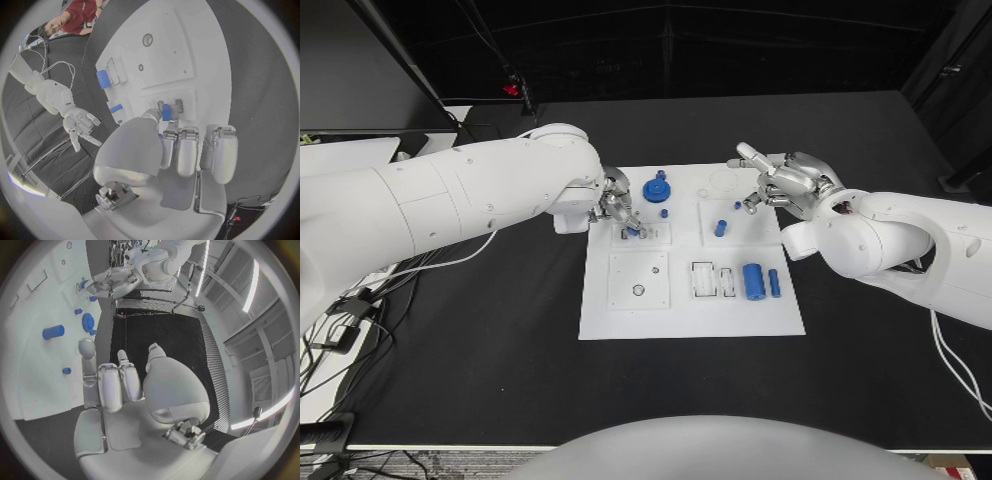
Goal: Assemble the parts on the task board
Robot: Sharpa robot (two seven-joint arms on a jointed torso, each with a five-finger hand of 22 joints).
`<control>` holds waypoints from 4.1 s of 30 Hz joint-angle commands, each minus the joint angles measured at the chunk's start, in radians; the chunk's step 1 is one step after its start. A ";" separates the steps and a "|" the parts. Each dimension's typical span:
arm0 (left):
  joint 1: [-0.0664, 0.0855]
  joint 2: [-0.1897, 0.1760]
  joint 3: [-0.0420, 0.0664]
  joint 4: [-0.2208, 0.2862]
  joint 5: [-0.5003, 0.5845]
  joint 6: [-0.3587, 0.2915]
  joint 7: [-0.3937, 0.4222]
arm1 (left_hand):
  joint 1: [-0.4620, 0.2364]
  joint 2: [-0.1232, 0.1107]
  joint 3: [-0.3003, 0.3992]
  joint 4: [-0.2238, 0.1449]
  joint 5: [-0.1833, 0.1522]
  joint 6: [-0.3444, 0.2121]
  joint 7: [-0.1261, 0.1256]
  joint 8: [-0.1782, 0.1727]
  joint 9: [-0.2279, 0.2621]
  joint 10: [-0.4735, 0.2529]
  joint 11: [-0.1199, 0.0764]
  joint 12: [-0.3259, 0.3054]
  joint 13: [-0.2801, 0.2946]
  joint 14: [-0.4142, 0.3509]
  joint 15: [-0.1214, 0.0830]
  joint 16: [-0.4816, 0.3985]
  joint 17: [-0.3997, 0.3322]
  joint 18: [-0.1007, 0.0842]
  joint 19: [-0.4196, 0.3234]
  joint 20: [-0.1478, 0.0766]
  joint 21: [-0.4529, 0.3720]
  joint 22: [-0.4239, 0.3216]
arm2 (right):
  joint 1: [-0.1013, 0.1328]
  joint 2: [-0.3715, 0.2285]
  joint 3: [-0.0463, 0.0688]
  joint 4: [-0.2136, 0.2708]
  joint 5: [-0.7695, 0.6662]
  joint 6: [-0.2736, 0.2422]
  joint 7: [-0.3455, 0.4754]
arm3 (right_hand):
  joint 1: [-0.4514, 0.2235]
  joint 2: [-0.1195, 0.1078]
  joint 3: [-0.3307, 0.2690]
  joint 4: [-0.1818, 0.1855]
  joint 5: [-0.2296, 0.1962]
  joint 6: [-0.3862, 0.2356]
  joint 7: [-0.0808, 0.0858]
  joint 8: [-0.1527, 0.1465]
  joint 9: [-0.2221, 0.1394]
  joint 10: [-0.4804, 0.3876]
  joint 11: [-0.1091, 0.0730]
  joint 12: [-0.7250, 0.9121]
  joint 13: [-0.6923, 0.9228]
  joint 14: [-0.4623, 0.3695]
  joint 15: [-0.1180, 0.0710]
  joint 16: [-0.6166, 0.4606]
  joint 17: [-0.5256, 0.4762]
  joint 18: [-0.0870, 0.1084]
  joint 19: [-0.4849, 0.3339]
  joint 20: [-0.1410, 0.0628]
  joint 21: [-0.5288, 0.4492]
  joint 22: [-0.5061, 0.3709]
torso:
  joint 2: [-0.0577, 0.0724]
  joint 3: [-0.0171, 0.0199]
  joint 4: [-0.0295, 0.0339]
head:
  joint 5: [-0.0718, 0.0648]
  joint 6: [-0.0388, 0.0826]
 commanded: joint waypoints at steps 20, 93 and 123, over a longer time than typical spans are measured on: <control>-0.003 0.020 -0.001 -0.007 0.002 0.030 -0.002 | -0.006 0.011 0.006 0.002 -0.008 0.011 -0.006 -0.001 0.000 0.108 -0.005 -0.005 0.261 0.103 -0.004 0.001 0.263 -0.006 0.104 0.001 0.003 0.264 | 0.001 0.000 0.000 0.004 0.006 0.007 0.011 | 0.000 0.009 -0.006 0.003 0.001 -0.008 -0.001 0.007 -0.001 -0.007 -0.001 -0.006 0.107 -0.008 -0.003 -0.006 0.081 0.021 -0.011 -0.003 -0.014 -0.005 | 0.000 0.0003 0.0003 | -0.008 -0.006; -0.012 0.041 -0.001 -0.033 0.002 0.054 -0.028 | -0.057 0.015 0.011 0.003 -0.019 0.007 -0.002 -0.013 0.004 0.108 -0.001 -0.005 0.261 0.103 -0.001 0.001 0.263 -0.006 0.104 0.003 0.003 0.264 | 0.001 0.000 0.000 0.009 0.027 0.012 0.008 | -0.001 0.012 -0.008 0.003 0.002 -0.008 -0.001 0.008 -0.001 -0.006 -0.001 -0.005 0.108 -0.009 -0.003 -0.006 0.080 0.022 -0.014 -0.003 -0.020 -0.007 | 0.000 0.0001 0.0000 | -0.011 -0.015; -0.015 0.045 -0.001 -0.030 0.002 0.048 -0.054 | -0.161 0.013 -0.032 0.003 -0.186 0.012 -0.003 -0.030 0.013 0.108 -0.001 -0.005 0.261 0.103 0.000 0.001 0.263 -0.006 0.104 0.004 0.003 0.264 | 0.001 -0.003 0.000 0.012 0.027 0.014 0.008 | -0.001 0.014 -0.009 0.002 0.003 -0.008 -0.001 0.008 -0.001 -0.009 -0.001 -0.007 0.105 -0.009 -0.003 -0.006 0.080 0.022 -0.014 -0.003 -0.021 -0.007 | 0.000 -0.0001 0.0004 | -0.015 -0.018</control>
